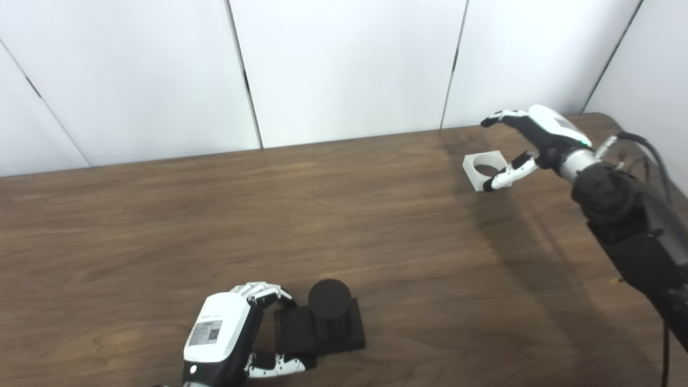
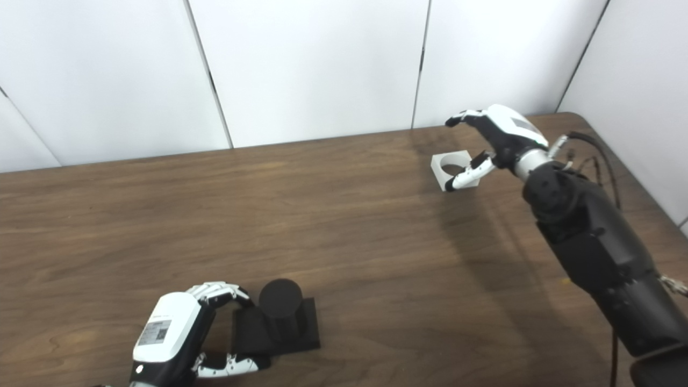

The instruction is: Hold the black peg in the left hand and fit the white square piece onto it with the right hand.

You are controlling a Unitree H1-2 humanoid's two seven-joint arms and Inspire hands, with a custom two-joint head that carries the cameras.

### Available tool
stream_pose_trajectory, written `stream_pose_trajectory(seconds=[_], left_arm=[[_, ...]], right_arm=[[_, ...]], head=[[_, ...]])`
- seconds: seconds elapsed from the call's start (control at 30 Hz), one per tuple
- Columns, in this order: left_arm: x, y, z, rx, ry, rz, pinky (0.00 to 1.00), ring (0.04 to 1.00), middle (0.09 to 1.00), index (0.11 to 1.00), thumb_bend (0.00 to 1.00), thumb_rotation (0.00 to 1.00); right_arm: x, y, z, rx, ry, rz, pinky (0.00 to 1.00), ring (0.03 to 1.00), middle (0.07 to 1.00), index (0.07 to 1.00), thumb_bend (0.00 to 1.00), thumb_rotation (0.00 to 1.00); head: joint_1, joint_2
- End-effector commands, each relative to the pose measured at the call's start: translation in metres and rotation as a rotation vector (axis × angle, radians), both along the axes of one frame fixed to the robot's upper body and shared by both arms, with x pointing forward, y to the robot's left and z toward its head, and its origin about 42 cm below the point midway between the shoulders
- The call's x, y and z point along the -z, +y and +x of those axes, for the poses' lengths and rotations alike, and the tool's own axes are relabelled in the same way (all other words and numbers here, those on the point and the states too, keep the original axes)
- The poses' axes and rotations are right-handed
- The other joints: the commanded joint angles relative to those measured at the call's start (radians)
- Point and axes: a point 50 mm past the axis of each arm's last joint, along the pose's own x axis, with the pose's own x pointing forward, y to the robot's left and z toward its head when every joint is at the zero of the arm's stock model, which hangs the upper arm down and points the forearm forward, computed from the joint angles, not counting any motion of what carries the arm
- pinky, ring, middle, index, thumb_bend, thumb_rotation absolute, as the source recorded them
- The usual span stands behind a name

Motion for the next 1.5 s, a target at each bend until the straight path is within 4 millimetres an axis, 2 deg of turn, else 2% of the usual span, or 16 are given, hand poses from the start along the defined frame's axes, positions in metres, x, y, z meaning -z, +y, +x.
stream_pose_trajectory(seconds=[0.0,0.23,0.67,1.2,1.47], left_arm=[[0.018,0.001,-0.012,0.043,0.124,0.045,0.73,0.767,0.713,0.486,0.52,0.05],[0.018,0.002,-0.014,0.043,0.125,0.036,0.73,0.765,0.711,0.486,0.52,0.05],[0.016,0.002,-0.013,0.036,0.13,0.038,0.72,0.771,0.712,0.486,0.52,0.05],[0.011,0.001,-0.013,0.037,0.121,0.033,0.71,0.771,0.71,0.487,0.52,0.05],[0.01,0.002,-0.014,0.033,0.121,0.034,0.71,0.773,0.71,0.486,0.52,0.05]], right_arm=[[-0.035,-0.005,0.013,-0.023,-0.088,-0.075,0.97,1.0,0.942,0.835,0.88,0.15],[-0.027,-0.004,0.033,-0.041,-0.041,-0.142,0.95,0.999,0.944,0.825,0.89,0.14],[-0.019,-0.003,0.047,-0.013,0.027,-0.219,0.97,1.0,0.941,0.821,0.87,0.16],[-0.018,-0.015,0.052,-0.002,0.039,-0.292,0.94,0.991,0.92,0.76,0.8,0.15],[-0.014,-0.014,0.05,0.0,0.055,-0.302,0.93,0.985,0.909,0.749,0.79,0.17]], head=[[0.001,0.001],[-0.008,-0.001],[-0.008,0.0],[-0.014,-0.001],[-0.014,-0.001]])
